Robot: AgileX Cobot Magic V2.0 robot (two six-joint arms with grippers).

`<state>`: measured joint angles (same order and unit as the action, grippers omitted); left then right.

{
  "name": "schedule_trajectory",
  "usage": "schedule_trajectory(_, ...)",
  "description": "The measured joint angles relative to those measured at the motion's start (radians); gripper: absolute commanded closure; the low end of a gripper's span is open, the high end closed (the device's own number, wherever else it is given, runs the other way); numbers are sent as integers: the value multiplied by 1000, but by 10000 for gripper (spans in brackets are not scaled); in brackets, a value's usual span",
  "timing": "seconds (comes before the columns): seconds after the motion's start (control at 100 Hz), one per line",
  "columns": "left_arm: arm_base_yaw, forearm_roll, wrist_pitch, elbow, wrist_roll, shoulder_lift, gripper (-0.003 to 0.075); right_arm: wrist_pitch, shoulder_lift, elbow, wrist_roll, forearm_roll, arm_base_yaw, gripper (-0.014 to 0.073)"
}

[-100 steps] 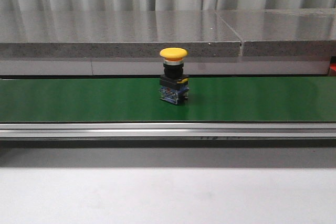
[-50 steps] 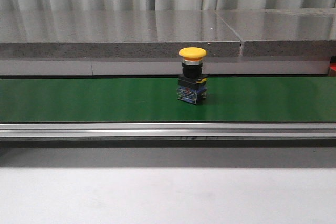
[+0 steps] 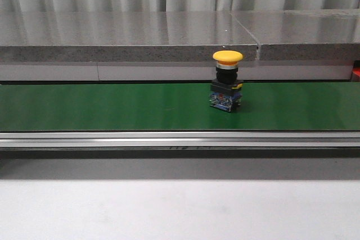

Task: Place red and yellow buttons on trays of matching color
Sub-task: 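Place the red button in the red tray and return the right gripper over the belt, then grasp the yellow button off the belt with the right gripper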

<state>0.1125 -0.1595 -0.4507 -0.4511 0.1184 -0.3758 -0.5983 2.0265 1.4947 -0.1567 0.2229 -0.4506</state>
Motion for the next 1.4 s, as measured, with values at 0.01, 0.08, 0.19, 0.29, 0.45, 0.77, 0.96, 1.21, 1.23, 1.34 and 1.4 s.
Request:
schedule_trajectory(0.01,0,0,0,0,0,0,739,-2,-2,0,0,0,0,-55)
schedule_trajectory(0.08,0,0,0,0,0,0,739,-10,-26,0,0,0,0,-55)
schedule_trajectory(0.19,0,0,0,0,0,0,739,-31,-78,0,0,0,0,-55)
schedule_trajectory(0.29,0,0,0,0,0,0,739,-75,-144,0,0,0,0,-55)
schedule_trajectory(0.45,0,0,0,0,0,0,739,-155,-269,-38,-4,0,2,-55)
schedule_trajectory(0.77,0,0,0,0,0,0,739,-181,-531,-279,-34,-2,133,-55)
schedule_trajectory(0.96,0,0,0,0,0,0,739,-210,-597,-383,-95,-2,252,-55)
schedule_trajectory(1.21,0,0,0,0,0,0,739,-294,-599,-396,-209,16,380,-55)
schedule_trajectory(1.23,0,0,0,0,0,0,739,-294,-599,-396,-220,21,386,-55)
schedule_trajectory(1.34,0,0,0,0,0,0,739,-303,-599,-396,-296,63,423,-55)
schedule_trajectory(1.4,0,0,0,0,0,0,739,-306,-599,-396,-337,94,439,-55)
